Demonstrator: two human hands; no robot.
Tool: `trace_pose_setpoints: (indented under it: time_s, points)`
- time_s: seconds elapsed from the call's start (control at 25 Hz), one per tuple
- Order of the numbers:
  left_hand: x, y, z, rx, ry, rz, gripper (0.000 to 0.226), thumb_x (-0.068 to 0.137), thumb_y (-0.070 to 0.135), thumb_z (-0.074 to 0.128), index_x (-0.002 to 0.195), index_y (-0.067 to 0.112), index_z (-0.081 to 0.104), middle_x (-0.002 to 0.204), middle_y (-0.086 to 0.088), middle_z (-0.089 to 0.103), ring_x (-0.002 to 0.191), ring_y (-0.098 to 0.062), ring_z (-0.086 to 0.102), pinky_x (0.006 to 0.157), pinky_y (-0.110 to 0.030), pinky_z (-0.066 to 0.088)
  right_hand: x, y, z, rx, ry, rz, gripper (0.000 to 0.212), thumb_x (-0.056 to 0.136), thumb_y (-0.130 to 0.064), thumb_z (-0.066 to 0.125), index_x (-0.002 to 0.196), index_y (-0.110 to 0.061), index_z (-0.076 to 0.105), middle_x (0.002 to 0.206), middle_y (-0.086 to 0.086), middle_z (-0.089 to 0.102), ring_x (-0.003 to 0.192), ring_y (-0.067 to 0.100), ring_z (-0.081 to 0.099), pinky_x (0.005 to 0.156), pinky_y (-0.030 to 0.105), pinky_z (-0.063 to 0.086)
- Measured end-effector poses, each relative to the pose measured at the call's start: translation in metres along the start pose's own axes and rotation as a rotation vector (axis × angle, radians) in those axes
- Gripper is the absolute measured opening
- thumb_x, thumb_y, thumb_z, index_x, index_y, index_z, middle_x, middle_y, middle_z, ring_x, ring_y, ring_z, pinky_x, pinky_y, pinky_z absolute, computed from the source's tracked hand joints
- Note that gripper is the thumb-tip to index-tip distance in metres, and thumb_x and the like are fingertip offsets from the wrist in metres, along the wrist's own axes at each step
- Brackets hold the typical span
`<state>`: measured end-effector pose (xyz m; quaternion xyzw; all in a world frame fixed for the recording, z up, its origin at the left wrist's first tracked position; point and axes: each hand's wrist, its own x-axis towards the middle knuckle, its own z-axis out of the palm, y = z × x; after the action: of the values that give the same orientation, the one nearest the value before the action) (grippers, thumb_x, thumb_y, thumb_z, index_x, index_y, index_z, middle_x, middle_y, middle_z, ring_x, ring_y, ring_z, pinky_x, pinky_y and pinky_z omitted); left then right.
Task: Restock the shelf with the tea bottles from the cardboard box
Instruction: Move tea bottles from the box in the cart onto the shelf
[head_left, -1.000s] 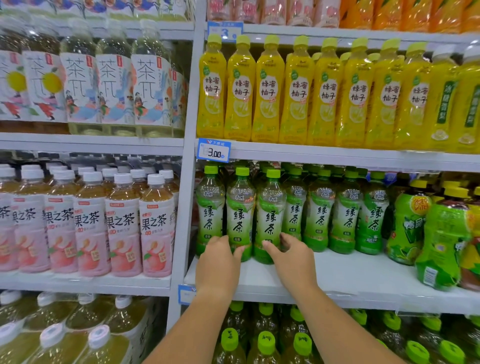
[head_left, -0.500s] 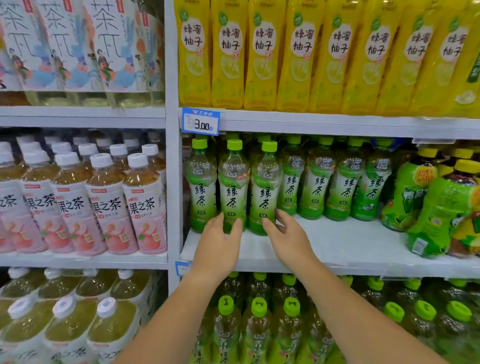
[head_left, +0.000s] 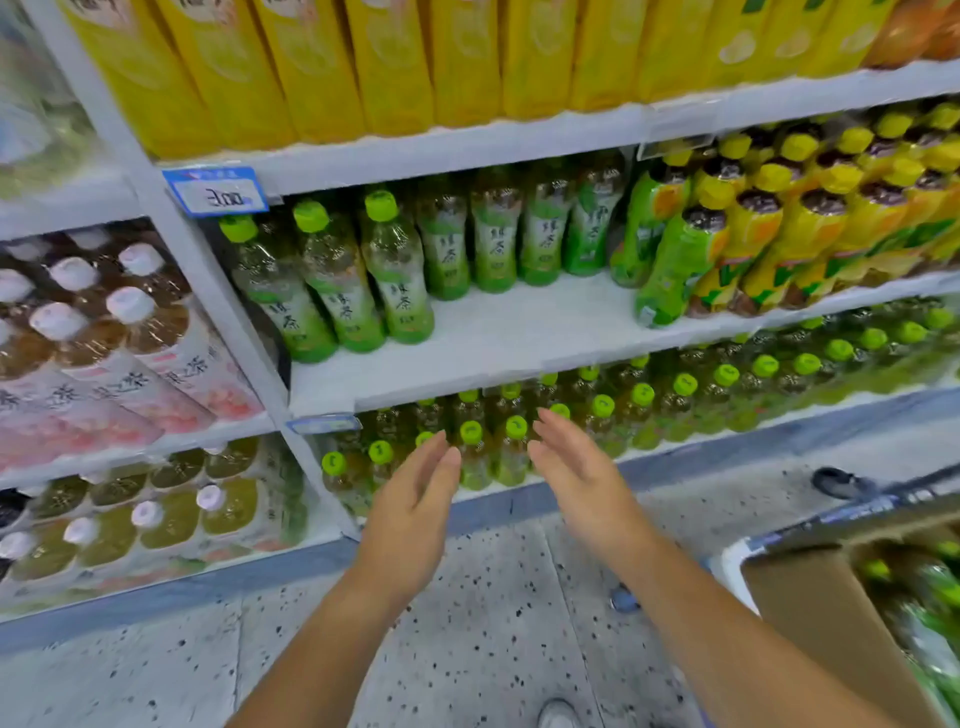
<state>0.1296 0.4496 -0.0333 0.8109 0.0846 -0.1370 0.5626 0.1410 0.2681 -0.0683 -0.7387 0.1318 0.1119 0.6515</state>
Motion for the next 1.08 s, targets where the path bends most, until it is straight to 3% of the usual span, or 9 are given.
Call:
trace_pose_setpoints:
  time_s: [0.2,0.36,0.48,0.64,0.8,0.92,1.0,1.08]
  points:
    - [-0.056,0.009,0.088,0.048,-0.285,-0.016,0.069,0.084,0.065,0.045,0.146,0.036,0.046,0.149,0.021,0.044,0.137,-0.001,0.041,0.113,-0.033,0.036,-0.097,0.038,-0.102,-0.051,0.131,0.09,0.053,0.098,-0.038,0.055,0.148,-0.038,0.038,0.149,-0.021,0.041,0.136,-0.002,0.038,0.109,0.03,0.037]
    - [-0.1,0.035,0.179,0.065,-0.482,0.006,0.059,0.09,0.06,0.045,0.145,0.037,0.046,0.148,0.022,0.044,0.135,0.002,0.041,0.107,-0.025,0.034,-0.171,0.072,-0.19,0.022,0.37,0.158,0.046,0.098,-0.026,0.058,0.143,-0.027,0.047,0.142,-0.008,0.054,0.128,0.001,0.051,0.104,0.026,0.042]
    - [-0.118,0.057,0.25,0.064,-0.57,0.025,0.069,0.08,0.065,0.045,0.144,0.038,0.048,0.143,0.026,0.045,0.13,0.006,0.042,0.107,-0.024,0.036,-0.209,0.101,-0.256,0.075,0.436,0.226,0.037,0.099,-0.023,0.056,0.134,-0.031,0.049,0.137,-0.011,0.055,0.127,0.0,0.05,0.108,0.024,0.039]
    - [-0.133,0.069,0.361,0.095,-0.606,0.047,0.073,0.081,0.064,0.047,0.145,0.029,0.049,0.145,0.017,0.048,0.133,0.001,0.044,0.114,-0.027,0.033,-0.236,0.154,-0.351,-0.01,0.41,0.33,0.043,0.099,-0.029,0.057,0.14,-0.03,0.047,0.145,-0.009,0.05,0.134,0.003,0.045,0.108,0.023,0.037]
    - [-0.143,0.052,0.469,0.248,-0.586,-0.073,0.044,0.098,0.047,0.052,0.134,0.022,0.058,0.134,0.009,0.059,0.12,-0.006,0.054,0.1,-0.02,0.036,-0.238,0.199,-0.44,-0.277,0.304,0.518,0.053,0.101,-0.037,0.05,0.149,-0.021,0.038,0.148,-0.002,0.048,0.136,0.014,0.045,0.109,0.029,0.034]
    - [-0.137,0.03,0.522,0.335,-0.467,-0.124,0.018,0.097,0.037,0.06,0.095,0.02,0.067,0.091,0.011,0.065,0.082,-0.001,0.055,0.073,-0.017,0.04,-0.222,0.226,-0.485,-0.374,0.24,0.706,0.057,0.1,-0.043,0.045,0.149,-0.015,0.036,0.144,0.009,0.05,0.123,0.024,0.052,0.1,0.033,0.037]
    - [-0.132,0.013,0.548,0.414,-0.42,-0.132,0.022,0.098,0.033,0.059,0.088,0.018,0.072,0.079,0.01,0.064,0.077,-0.01,0.058,0.065,-0.022,0.041,-0.209,0.245,-0.504,-0.458,0.215,0.764,0.06,0.098,-0.046,0.046,0.147,-0.012,0.038,0.141,0.012,0.053,0.123,0.029,0.054,0.097,0.033,0.039]
    - [-0.128,-0.003,0.569,0.496,-0.459,-0.157,0.029,0.1,0.031,0.054,0.09,0.014,0.075,0.084,0.002,0.066,0.083,-0.019,0.061,0.069,-0.031,0.039,-0.199,0.258,-0.515,-0.489,0.233,0.763,0.05,0.097,-0.04,0.05,0.136,-0.01,0.047,0.117,0.011,0.063,0.098,0.027,0.064,0.075,0.028,0.044]
